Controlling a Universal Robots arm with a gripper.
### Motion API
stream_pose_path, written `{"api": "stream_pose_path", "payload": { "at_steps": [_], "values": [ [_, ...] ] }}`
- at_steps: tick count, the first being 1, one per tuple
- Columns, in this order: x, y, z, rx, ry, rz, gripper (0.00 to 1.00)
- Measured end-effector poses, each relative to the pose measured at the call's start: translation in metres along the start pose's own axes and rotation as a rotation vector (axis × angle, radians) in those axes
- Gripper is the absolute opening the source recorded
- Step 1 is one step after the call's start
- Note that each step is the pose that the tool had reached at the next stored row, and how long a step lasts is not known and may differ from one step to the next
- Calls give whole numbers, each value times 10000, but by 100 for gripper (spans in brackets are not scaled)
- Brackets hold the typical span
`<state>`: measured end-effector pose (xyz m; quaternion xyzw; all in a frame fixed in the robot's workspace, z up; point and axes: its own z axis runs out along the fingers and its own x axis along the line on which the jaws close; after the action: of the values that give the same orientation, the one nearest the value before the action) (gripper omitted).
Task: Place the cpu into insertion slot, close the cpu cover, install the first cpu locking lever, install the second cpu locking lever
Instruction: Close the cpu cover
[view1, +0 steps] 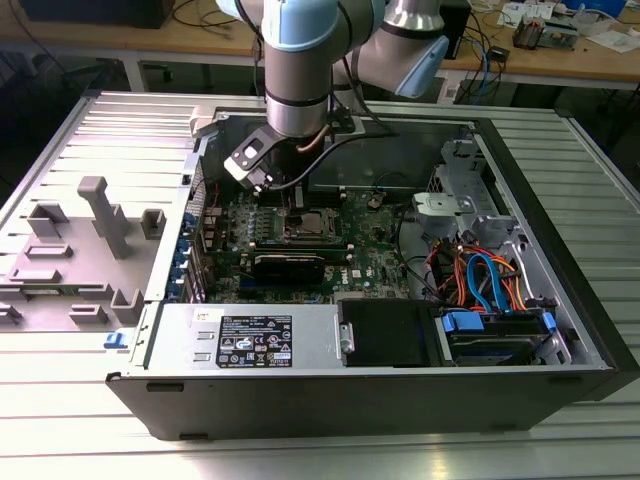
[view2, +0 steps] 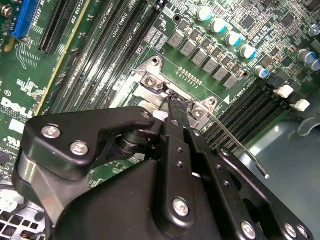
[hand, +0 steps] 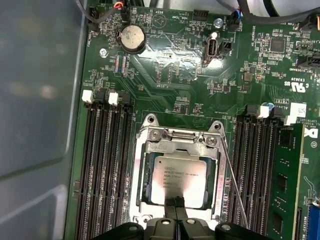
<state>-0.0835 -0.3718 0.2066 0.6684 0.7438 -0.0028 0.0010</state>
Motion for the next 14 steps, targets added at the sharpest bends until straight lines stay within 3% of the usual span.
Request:
{"api": "stream_pose_path", "payload": {
  "at_steps": [4, 7, 14],
  "values": [
    [0, 0, -84, -3, 4, 0, 11],
    [-1, 14, -90, -2, 1, -1, 11],
    [-25, 235, -85, -2, 2, 0, 11]
  ]
}}
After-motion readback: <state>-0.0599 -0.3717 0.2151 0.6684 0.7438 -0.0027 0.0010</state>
